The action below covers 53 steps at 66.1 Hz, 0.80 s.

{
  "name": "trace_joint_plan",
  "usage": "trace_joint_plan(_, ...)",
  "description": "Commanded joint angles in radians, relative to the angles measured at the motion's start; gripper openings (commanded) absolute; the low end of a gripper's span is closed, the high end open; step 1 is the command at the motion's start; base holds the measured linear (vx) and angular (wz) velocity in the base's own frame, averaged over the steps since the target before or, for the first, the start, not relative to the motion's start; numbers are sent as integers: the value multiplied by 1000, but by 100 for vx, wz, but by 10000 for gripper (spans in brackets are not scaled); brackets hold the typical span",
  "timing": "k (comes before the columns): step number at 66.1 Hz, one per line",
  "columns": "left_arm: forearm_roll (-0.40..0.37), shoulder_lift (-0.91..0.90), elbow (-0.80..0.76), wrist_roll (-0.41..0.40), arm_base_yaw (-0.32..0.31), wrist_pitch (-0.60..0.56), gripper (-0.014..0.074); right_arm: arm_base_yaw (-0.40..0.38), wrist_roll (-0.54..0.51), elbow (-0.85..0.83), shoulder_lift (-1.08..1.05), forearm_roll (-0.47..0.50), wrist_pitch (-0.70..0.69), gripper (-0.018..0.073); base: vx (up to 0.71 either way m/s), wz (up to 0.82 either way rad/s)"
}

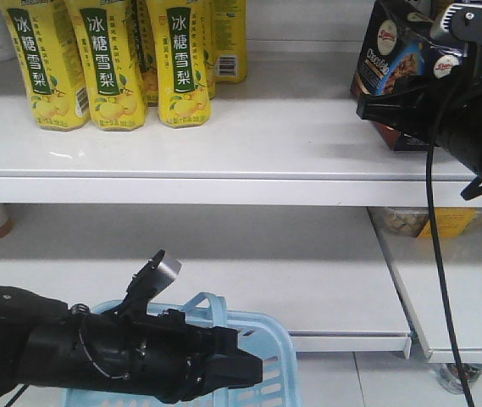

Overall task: Left arm holds basket, right arm returns cookies
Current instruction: 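Lower the box onto the upper shelf and open the right gripper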

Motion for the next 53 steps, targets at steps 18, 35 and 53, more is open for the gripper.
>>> trace_joint_plan(18, -70, -41, -30, 9, -4, 38, -6, -7, -131, -111, 41, 79, 15, 302, 0, 0)
trace_joint_plan(35, -70, -41, -30, 9, -4, 38, -6, -7, -131, -112, 47, 78, 15, 428, 0, 0)
trace_joint_plan(53, -70, -41, -30, 9, -4, 38, -6, -6, -131, -112, 36, 116, -28, 528, 0, 0)
